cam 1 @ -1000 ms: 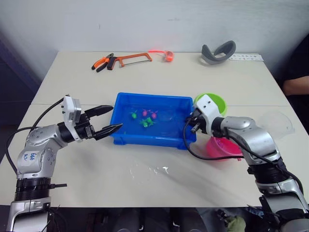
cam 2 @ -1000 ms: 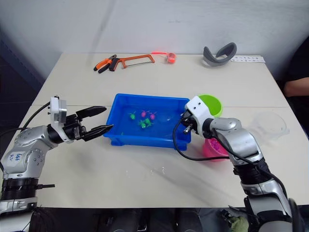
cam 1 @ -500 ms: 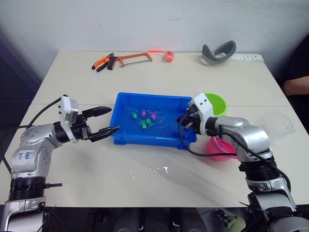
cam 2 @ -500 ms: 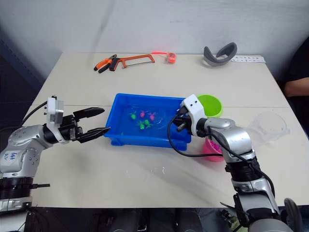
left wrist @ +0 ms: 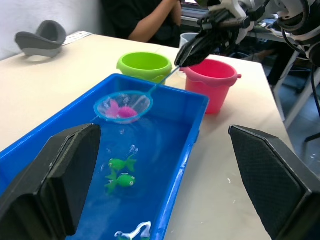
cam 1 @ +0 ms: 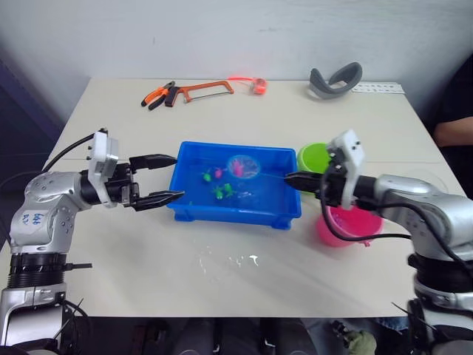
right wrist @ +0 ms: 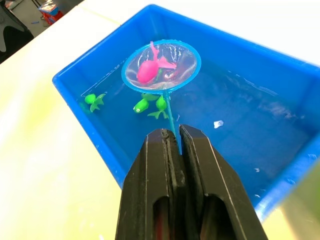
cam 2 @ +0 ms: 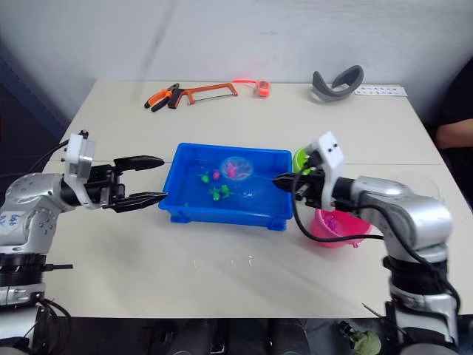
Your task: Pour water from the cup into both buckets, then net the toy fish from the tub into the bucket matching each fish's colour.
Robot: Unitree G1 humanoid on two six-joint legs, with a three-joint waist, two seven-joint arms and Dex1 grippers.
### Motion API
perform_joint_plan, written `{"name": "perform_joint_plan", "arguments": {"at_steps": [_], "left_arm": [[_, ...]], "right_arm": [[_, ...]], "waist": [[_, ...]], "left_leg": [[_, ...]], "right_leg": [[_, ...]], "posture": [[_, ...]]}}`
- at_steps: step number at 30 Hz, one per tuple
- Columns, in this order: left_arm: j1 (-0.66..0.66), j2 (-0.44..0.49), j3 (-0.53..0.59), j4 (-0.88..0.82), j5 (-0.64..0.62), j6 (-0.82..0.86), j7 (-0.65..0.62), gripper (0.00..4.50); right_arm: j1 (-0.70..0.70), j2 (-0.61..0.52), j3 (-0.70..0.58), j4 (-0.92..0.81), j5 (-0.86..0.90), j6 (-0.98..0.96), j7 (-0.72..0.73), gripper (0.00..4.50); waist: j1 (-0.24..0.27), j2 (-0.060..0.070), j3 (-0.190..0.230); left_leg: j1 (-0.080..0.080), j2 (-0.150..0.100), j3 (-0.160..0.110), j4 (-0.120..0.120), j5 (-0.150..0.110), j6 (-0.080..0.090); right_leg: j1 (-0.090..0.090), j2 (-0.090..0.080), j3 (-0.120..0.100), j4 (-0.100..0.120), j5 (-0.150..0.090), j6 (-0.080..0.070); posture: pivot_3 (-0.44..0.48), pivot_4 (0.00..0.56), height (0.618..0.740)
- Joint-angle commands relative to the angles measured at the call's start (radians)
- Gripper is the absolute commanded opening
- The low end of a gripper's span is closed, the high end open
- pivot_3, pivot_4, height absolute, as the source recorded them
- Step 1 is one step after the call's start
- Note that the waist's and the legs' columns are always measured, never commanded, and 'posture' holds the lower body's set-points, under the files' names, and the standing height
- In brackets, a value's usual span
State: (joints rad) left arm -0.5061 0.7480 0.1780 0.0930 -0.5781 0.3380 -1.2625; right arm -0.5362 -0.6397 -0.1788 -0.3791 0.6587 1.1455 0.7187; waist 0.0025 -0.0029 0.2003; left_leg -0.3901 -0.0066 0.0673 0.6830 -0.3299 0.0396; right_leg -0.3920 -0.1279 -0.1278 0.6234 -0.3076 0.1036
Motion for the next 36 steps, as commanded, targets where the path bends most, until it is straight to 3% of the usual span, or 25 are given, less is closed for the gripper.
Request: {"name": "perform_joint_plan", "arguments": {"at_steps": [1,9,18,23,28,36], "left_arm": [[-0.038,-0.020,-0.021,-0.022,-0.017,0.009,-0.013,4.45],[-0.122,-0.118,-0.112,0.042,0.011,-0.011,-0.049,4.45],[-0.197,-0.226,-0.190,0.097,0.021,-0.020,-0.106,4.45],[-0.203,-0.264,-0.222,0.096,0.023,-0.020,-0.139,4.45],[-0.200,-0.303,-0.242,0.086,0.027,-0.019,-0.135,4.45],[-0.166,-0.324,-0.251,0.052,0.028,-0.013,-0.114,4.45]], "right_arm": [[0.071,-0.054,-0.166,-0.132,0.096,-0.022,0.027,0.00],[0.390,-0.149,-0.565,-0.334,0.218,-0.086,0.060,0.00],[0.854,-0.063,-0.966,-0.409,0.257,-0.219,0.146,0.00],[1.109,0.036,-0.962,-0.401,0.062,-0.472,0.249,0.00],[1.142,0.079,-0.841,-0.341,-0.218,-0.829,0.223,0.00],[1.162,0.103,-0.712,-0.229,-0.477,-1.148,0.179,0.00]], "waist": [[0.001,0.000,0.000],[0.023,0.000,0.000],[0.036,-0.001,-0.001],[0.026,-0.001,-0.001],[0.020,-0.001,-0.001],[0.022,-0.001,-0.001]], "left_leg": [[0.000,0.000,0.000,0.000,0.000,0.000],[0.001,-0.001,0.002,0.000,0.001,0.001],[0.001,-0.002,0.001,0.000,0.001,0.002],[0.004,-0.001,0.001,0.000,0.002,0.002],[0.006,-0.002,0.003,0.000,0.002,0.002],[0.006,-0.001,0.003,0.000,0.002,0.001]], "right_leg": [[0.000,0.000,0.000,0.000,0.000,0.000],[0.001,0.000,0.002,0.001,0.000,0.000],[0.002,0.001,0.002,0.000,0.000,0.001],[0.004,0.003,0.010,0.001,0.001,0.001],[0.004,0.003,0.018,0.001,0.001,0.002],[0.003,0.004,0.018,0.001,0.001,0.002]], "posture": [[0.000,0.150,0.740],[0.000,0.150,0.740],[0.000,0.150,0.740],[0.000,0.150,0.740],[0.000,0.150,0.740],[0.000,0.150,0.740]]}}
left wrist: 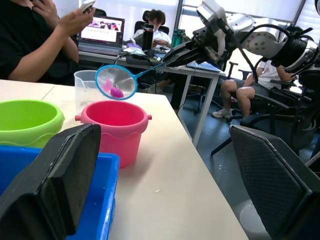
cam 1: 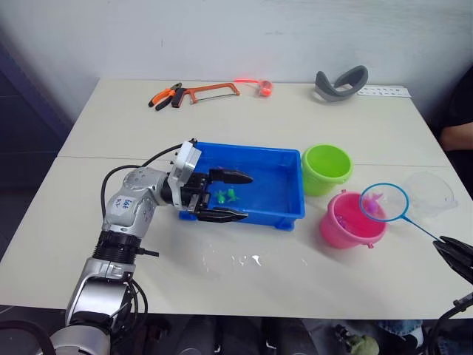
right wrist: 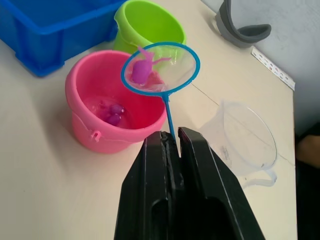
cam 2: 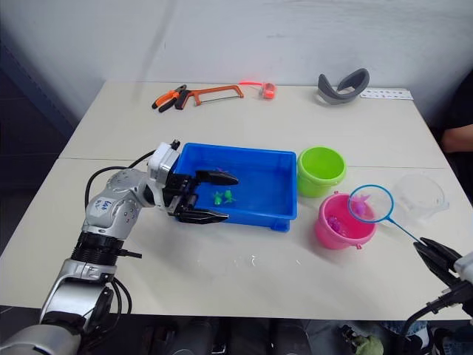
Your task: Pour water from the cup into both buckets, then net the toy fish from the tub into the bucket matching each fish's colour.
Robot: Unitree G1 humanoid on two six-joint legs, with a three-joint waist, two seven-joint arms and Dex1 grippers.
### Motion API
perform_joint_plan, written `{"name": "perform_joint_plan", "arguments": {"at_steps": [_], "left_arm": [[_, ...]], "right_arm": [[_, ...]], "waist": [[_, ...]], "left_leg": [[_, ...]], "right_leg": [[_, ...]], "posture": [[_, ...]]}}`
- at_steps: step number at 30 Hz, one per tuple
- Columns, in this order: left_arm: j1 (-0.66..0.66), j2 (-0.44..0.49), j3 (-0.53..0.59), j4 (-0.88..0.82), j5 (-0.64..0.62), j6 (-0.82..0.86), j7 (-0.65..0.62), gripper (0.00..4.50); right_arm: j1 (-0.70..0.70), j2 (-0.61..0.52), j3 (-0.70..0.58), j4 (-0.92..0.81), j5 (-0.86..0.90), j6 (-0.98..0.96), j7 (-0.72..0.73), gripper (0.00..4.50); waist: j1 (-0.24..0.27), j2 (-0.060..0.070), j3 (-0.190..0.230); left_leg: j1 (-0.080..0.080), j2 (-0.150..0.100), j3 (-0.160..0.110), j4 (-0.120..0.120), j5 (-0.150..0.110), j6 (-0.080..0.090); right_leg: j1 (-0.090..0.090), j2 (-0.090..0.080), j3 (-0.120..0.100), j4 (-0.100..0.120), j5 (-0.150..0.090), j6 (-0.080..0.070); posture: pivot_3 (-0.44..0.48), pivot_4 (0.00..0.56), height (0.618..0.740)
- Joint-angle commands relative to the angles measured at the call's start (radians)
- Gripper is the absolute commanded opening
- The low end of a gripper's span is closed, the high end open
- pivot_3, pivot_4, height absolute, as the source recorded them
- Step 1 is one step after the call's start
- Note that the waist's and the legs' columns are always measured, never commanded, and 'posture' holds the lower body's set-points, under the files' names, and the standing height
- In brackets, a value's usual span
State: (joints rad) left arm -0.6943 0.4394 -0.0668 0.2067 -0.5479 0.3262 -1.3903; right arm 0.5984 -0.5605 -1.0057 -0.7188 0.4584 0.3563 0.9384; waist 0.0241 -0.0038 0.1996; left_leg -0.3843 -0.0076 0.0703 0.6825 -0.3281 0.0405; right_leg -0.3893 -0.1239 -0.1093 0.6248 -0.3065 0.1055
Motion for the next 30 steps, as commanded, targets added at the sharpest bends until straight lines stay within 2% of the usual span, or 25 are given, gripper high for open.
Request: {"name": "perform_joint_plan", "arguments": {"at_steps": [1,3,8,12,15,17,23,30], "left_arm": [[0.027,-0.014,-0.005,-0.063,-0.002,-0.004,0.014,4.45],[0.034,-0.012,-0.005,-0.064,-0.002,-0.008,0.013,4.45],[0.036,-0.015,-0.003,-0.055,0.000,-0.016,0.015,4.45],[0.038,-0.013,-0.001,-0.054,0.000,-0.013,0.017,4.45],[0.043,-0.012,0.002,-0.063,-0.002,-0.008,0.025,4.45],[0.048,-0.011,0.002,-0.071,-0.005,-0.004,0.031,4.45],[0.049,-0.018,0.033,-0.091,-0.038,0.033,0.080,4.45],[0.050,-0.013,0.044,-0.088,-0.031,0.033,0.088,4.45]], "right_arm": [[0.027,0.021,0.127,0.139,-0.324,-0.445,-0.044,0.00],[0.028,0.019,0.144,0.182,-0.379,-0.556,-0.053,0.00],[-0.018,-0.001,0.140,0.314,-0.604,-0.909,-0.215,0.00],[-0.039,-0.016,0.146,0.387,-0.752,-1.101,-0.327,0.00],[-0.057,-0.035,0.120,0.423,-0.935,-1.231,-0.455,0.00],[-0.063,-0.055,0.107,0.438,-1.050,-1.273,-0.529,0.00],[-0.073,-0.126,0.091,0.465,-1.187,-1.307,-0.678,0.00],[-0.089,-0.193,0.139,0.480,-1.148,-1.277,-0.726,0.00]], "waist": [[0.003,0.000,0.000],[0.003,0.000,0.000],[0.002,0.000,0.000],[0.001,0.000,0.000],[0.000,0.001,0.000],[0.000,0.001,0.000],[-0.001,0.001,0.000],[0.001,0.001,0.000]], "left_leg": [[0.000,0.000,0.000,0.000,0.000,0.000],[-0.001,0.000,0.000,0.000,0.000,0.000],[0.000,0.000,0.000,0.001,0.001,-0.001],[0.000,0.000,0.000,0.001,0.001,-0.001],[0.000,0.000,0.000,0.001,0.001,-0.001],[0.000,0.000,0.000,0.001,0.001,-0.002],[0.000,0.000,0.000,0.001,0.002,-0.002],[0.000,0.000,-0.001,0.001,0.002,-0.002]], "right_leg": [[0.000,0.000,0.000,0.000,0.000,0.000],[0.000,0.000,0.000,0.000,0.000,0.000],[0.000,0.000,0.000,0.000,0.000,0.000],[0.000,0.000,0.000,0.000,0.000,0.000],[0.000,0.000,0.001,0.000,0.000,-0.001],[0.000,0.000,0.001,0.000,0.000,-0.001],[0.000,0.000,0.001,0.001,-0.001,-0.001],[0.001,0.001,0.001,0.001,-0.001,-0.001]], "posture": [[0.000,0.150,0.740],[0.000,0.150,0.740],[0.000,0.150,0.740],[0.000,0.150,0.740],[0.000,0.150,0.740],[0.000,0.150,0.740],[0.000,0.150,0.740],[0.000,0.150,0.740]]}}
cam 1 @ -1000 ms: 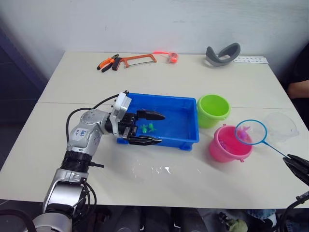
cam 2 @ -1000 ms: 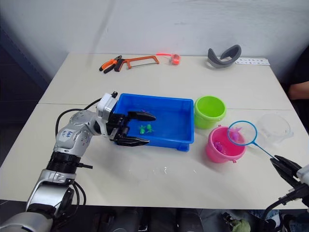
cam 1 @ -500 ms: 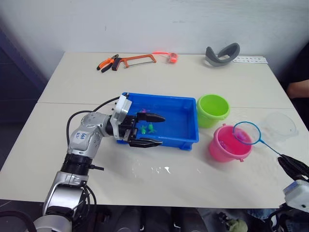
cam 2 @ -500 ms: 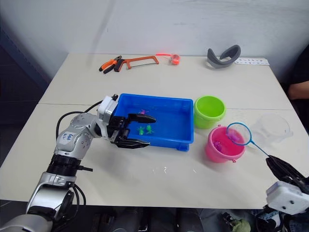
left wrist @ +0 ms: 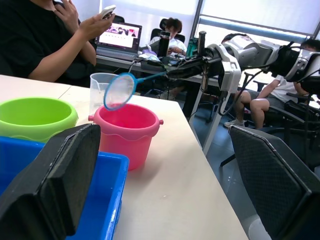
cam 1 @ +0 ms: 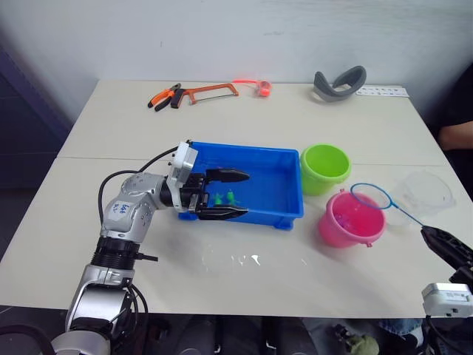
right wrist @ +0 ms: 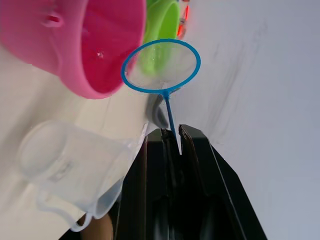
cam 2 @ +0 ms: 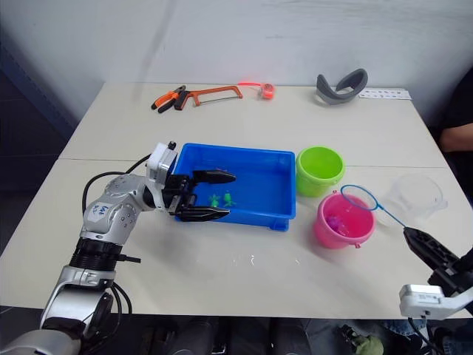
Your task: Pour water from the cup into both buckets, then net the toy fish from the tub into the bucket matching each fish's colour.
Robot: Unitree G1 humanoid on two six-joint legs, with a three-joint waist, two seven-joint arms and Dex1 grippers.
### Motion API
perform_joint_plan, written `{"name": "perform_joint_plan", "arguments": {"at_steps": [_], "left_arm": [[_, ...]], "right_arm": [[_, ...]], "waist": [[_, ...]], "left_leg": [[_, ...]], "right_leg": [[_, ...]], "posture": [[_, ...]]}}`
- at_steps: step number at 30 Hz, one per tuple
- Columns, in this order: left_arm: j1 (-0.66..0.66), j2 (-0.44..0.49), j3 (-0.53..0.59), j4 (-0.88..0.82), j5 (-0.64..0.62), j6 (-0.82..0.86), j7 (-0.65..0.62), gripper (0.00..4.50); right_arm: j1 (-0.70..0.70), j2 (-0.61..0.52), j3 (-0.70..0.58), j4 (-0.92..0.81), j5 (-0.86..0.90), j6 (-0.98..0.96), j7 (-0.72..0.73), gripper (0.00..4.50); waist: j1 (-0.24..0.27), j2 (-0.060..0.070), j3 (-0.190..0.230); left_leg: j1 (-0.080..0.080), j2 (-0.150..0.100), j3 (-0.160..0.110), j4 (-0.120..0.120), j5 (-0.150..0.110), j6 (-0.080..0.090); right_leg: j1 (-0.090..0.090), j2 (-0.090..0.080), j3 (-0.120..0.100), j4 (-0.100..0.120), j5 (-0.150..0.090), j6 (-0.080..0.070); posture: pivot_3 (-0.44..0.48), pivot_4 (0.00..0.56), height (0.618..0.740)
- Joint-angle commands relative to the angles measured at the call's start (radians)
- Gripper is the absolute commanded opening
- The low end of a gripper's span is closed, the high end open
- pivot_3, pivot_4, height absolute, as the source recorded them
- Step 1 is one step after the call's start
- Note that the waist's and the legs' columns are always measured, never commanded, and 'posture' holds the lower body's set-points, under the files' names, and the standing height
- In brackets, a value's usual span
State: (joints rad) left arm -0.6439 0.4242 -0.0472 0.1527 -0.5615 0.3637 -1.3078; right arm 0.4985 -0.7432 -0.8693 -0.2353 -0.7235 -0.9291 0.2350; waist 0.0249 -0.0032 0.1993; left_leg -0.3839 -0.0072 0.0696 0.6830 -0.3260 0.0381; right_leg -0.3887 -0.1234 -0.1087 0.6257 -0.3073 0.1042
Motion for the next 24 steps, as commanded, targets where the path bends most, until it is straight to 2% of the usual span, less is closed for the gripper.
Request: {"name": "perform_joint_plan", "arguments": {"at_steps": [1,3,6,8,11,14,17,20,24], "left_arm": [[0.002,0.003,0.027,-0.034,-0.017,-0.006,0.006,4.45],[0.009,0.010,0.035,-0.031,-0.017,-0.012,0.004,4.45],[0.026,0.032,0.059,-0.022,-0.019,-0.023,-0.003,4.45],[0.046,0.061,0.087,-0.005,-0.006,-0.050,-0.005,4.45],[0.075,0.089,0.150,0.012,-0.011,-0.075,0.032,4.45],[0.117,0.108,0.230,0.006,-0.037,-0.070,0.090,4.45],[0.150,0.123,0.363,0.002,-0.123,0.013,0.197,4.45],[0.210,0.198,0.430,0.010,-0.101,-0.012,0.195,4.45],[0.272,0.267,0.471,0.012,-0.068,-0.056,0.199,4.45]], "right_arm": [[0.013,-0.010,0.008,0.002,0.063,0.020,-0.019,0.00],[0.027,-0.017,0.024,-0.003,0.163,0.053,0.011,0.00],[0.056,-0.030,0.090,-0.067,0.490,0.224,0.136,0.00],[0.070,-0.059,0.152,-0.144,0.752,0.392,0.239,0.00],[0.009,-0.115,0.213,-0.280,1.139,0.723,0.287,0.00],[-0.099,-0.217,0.295,-0.365,1.396,0.986,0.320,0.00],[-0.293,-0.299,0.423,-0.383,1.518,1.198,0.289,0.00],[-0.516,-0.339,0.584,-0.341,1.567,1.415,0.246,0.00],[-0.809,-0.259,0.782,-0.249,1.551,1.609,0.218,0.00]], "waist": [[0.000,0.000,0.000],[-0.001,0.000,0.000],[-0.003,0.000,0.000],[-0.006,0.000,0.000],[-0.015,0.000,0.000],[-0.016,0.000,0.000],[-0.021,0.000,0.001],[-0.024,0.000,0.001],[-0.023,-0.001,0.001]], "left_leg": [[0.000,0.000,0.000,0.000,0.000,0.000],[0.000,0.000,0.000,0.000,0.000,0.000],[0.001,0.000,0.000,0.000,0.000,0.000],[0.003,0.001,-0.001,0.000,0.000,0.000],[0.013,0.002,-0.002,-0.002,-0.001,0.000],[0.014,0.002,-0.003,-0.001,-0.002,0.001],[0.014,0.003,-0.004,-0.001,-0.003,0.001],[0.012,0.003,-0.006,-0.001,-0.003,0.001],[0.009,0.003,-0.006,-0.001,-0.004,0.001]], "right_leg": [[0.000,0.000,0.000,0.000,0.000,0.000],[0.001,0.000,0.000,0.000,0.000,0.000],[0.001,0.000,0.000,0.000,0.000,0.000],[0.004,0.000,-0.001,-0.001,0.000,0.000],[0.014,-0.004,-0.002,-0.005,0.000,-0.001],[0.015,-0.007,-0.002,-0.006,0.000,-0.001],[0.014,-0.008,-0.003,-0.006,-0.001,-0.002],[0.013,-0.008,-0.006,-0.005,-0.001,-0.003],[0.013,-0.009,-0.009,-0.006,-0.001,-0.003]], "posture": [[0.000,0.150,0.740],[0.000,0.150,0.740],[0.000,0.150,0.740],[0.000,0.150,0.740],[0.000,0.150,0.740],[0.000,0.150,0.740],[0.000,0.150,0.740],[0.000,0.150,0.740],[0.000,0.150,0.740]]}}
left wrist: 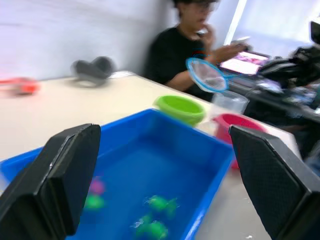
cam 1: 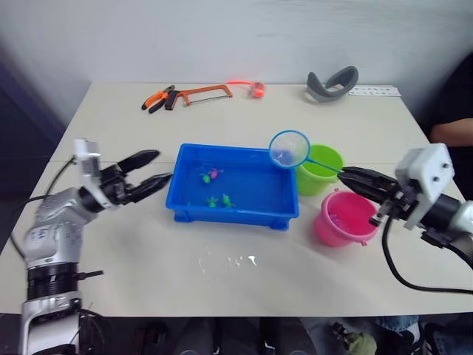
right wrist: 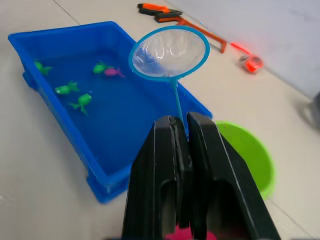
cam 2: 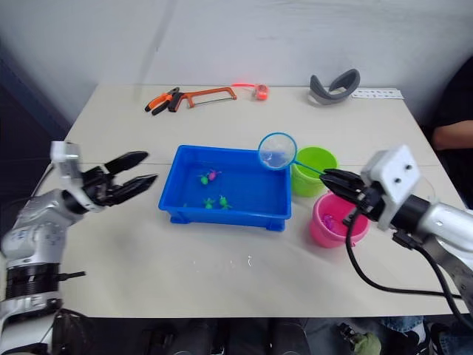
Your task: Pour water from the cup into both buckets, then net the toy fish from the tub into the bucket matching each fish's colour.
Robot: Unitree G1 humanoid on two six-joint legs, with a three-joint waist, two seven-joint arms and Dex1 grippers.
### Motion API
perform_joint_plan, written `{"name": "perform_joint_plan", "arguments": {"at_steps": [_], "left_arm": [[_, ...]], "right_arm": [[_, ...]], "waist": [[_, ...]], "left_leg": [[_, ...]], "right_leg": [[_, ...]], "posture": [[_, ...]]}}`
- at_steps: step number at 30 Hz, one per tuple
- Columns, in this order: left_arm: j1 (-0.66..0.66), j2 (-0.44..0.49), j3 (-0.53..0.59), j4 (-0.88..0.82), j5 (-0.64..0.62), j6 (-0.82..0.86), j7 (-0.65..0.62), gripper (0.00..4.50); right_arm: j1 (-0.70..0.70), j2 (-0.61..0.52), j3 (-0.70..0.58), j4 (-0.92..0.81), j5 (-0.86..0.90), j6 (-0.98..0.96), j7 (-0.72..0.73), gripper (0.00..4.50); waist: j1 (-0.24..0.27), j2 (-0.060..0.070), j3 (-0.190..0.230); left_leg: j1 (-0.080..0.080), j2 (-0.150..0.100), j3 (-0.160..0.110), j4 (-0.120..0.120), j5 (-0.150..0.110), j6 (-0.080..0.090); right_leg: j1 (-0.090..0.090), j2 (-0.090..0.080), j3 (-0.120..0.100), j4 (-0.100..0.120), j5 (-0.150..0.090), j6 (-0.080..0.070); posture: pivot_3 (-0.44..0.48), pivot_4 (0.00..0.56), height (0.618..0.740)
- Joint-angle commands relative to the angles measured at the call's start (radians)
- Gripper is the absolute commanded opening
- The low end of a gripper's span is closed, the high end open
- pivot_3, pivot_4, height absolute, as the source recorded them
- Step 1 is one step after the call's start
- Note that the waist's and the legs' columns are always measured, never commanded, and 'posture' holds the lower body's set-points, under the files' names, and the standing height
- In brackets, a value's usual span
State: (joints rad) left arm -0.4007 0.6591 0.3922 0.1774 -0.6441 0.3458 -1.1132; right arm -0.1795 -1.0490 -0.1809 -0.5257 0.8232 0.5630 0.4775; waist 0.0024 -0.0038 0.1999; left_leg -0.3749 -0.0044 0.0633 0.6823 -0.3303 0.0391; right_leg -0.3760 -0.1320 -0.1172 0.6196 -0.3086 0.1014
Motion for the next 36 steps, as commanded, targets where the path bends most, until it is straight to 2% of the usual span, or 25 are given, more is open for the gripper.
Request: {"name": "perform_joint_plan", "arguments": {"at_steps": [1,7,13,16,20,22,27,36], "left_arm": [[0.051,0.049,0.041,-0.010,0.027,-0.053,0.002,4.45],[0.138,0.101,0.041,-0.031,0.068,-0.111,-0.012,4.45],[0.156,0.101,-0.004,-0.090,0.087,-0.114,0.004,4.45],[0.155,0.101,-0.026,-0.104,0.118,-0.128,0.024,4.45],[0.142,0.094,-0.040,-0.118,0.113,-0.114,0.037,4.45],[0.135,0.095,-0.050,-0.123,0.113,-0.105,0.039,4.45],[0.102,0.104,-0.073,-0.128,0.112,-0.079,0.052,4.45],[0.088,0.116,-0.084,-0.139,0.115,-0.047,0.062,4.45]], "right_arm": [[-0.192,0.077,0.147,0.068,-0.024,0.149,-0.022,0.00],[-0.435,0.249,0.410,0.259,-0.264,0.213,-0.005,0.00],[-0.573,0.368,0.508,0.391,-0.415,0.231,0.026,0.00],[-0.603,0.379,0.569,0.423,-0.476,0.236,0.094,0.00],[-0.609,0.452,0.553,0.458,-0.486,0.245,0.113,0.00],[-0.613,0.478,0.561,0.469,-0.503,0.246,0.127,0.00],[-0.618,0.559,0.531,0.509,-0.522,0.240,0.124,0.00],[-0.618,0.623,0.485,0.561,-0.564,0.208,0.115,0.00]], "waist": [[-0.001,0.000,0.000],[-0.006,0.000,0.000],[-0.007,0.000,0.000],[-0.008,0.000,0.000],[-0.008,0.000,0.000],[-0.009,0.000,0.000],[-0.009,0.000,0.000],[-0.010,0.000,0.000]], "left_leg": [[-0.001,0.000,0.000,0.000,0.000,0.000],[-0.002,-0.001,0.001,0.000,0.000,0.000],[-0.004,-0.001,0.002,0.000,0.000,0.000],[-0.004,-0.001,0.003,0.000,-0.001,0.000],[-0.007,-0.001,0.003,0.000,-0.001,-0.001],[-0.013,-0.001,0.005,0.001,0.000,-0.001],[-0.014,-0.001,0.005,0.001,0.000,-0.001],[-0.014,-0.001,0.005,0.001,0.001,-0.001]], "right_leg": [[0.000,-0.001,0.000,0.000,0.000,0.000],[-0.001,-0.001,-0.001,0.000,0.000,0.000],[-0.004,-0.001,-0.001,0.001,0.000,0.000],[-0.006,0.000,0.000,0.002,0.000,0.000],[-0.009,0.000,0.000,0.003,0.000,0.000],[-0.016,0.000,0.001,0.006,0.000,0.000],[-0.017,0.001,-0.001,0.007,0.000,0.000],[-0.017,0.002,-0.002,0.007,0.000,0.001]], "posture": [[0.000,0.150,0.740],[0.000,0.150,0.740],[0.000,0.150,0.740],[0.000,0.150,0.740],[0.000,0.150,0.740],[0.000,0.150,0.740],[0.000,0.150,0.740],[0.000,0.150,0.740]]}}
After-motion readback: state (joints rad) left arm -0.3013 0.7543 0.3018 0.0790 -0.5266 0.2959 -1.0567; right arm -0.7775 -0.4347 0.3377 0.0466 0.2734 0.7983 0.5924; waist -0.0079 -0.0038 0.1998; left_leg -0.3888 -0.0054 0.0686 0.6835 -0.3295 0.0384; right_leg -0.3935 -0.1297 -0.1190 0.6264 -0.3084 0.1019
